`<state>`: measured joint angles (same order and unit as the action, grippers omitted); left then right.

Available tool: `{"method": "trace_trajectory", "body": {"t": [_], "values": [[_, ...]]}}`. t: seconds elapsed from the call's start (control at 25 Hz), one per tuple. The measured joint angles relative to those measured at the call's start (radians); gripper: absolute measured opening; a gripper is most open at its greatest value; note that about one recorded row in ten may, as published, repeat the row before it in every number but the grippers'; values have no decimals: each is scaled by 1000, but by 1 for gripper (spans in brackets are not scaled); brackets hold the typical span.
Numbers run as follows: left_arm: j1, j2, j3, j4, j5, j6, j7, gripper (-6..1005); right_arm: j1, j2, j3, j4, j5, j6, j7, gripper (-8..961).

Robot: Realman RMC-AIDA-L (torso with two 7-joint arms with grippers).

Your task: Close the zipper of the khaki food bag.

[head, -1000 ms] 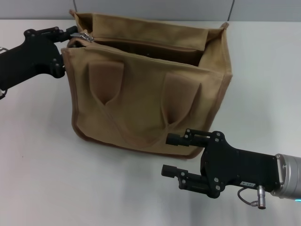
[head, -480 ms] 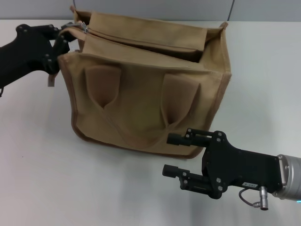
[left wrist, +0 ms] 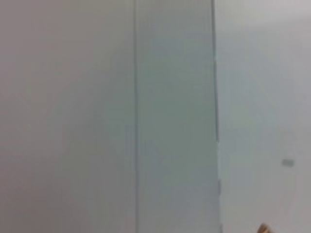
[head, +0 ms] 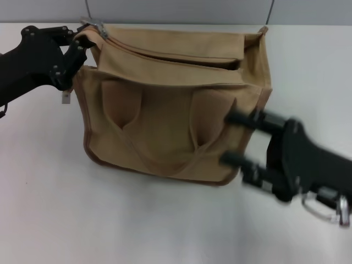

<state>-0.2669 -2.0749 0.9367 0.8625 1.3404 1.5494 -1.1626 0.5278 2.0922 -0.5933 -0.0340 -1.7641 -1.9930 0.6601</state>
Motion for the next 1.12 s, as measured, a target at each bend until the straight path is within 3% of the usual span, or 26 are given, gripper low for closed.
{"method": "trace_trajectory", "body": {"t": [0.2,0.32,0.4,0.56,0.72,0.8,0.92,1.0,1.12], "values": [[-2,-1,11,-4,-14,38,-6,27,51,0,114,33,0,37,63,607],[-4,-2,20,-4,-16,39,-6,27,90,-1,129,39,0,56,131,607],[-5,-3,30,-5,-19,41,-6,27,153,-3,135,32,0,106,267,607],[-4,-4,47,-7,-34,44,-6,27,186,-2,153,32,0,140,315,607],[-1,-4,53,-9,-54,44,-6,27,189,-1,235,48,0,144,176,607],[-2,-4,53,-14,-63,44,-6,27,187,-1,282,74,0,146,-42,607],[-4,-4,54,-16,-67,45,-6,27,193,0,298,107,0,158,-211,607],[-7,-4,56,-16,-67,45,-6,27,203,0,352,184,0,202,-472,607],[-11,-3,74,-16,-78,42,-6,27,207,0,400,240,-2,239,-637,607]]}}
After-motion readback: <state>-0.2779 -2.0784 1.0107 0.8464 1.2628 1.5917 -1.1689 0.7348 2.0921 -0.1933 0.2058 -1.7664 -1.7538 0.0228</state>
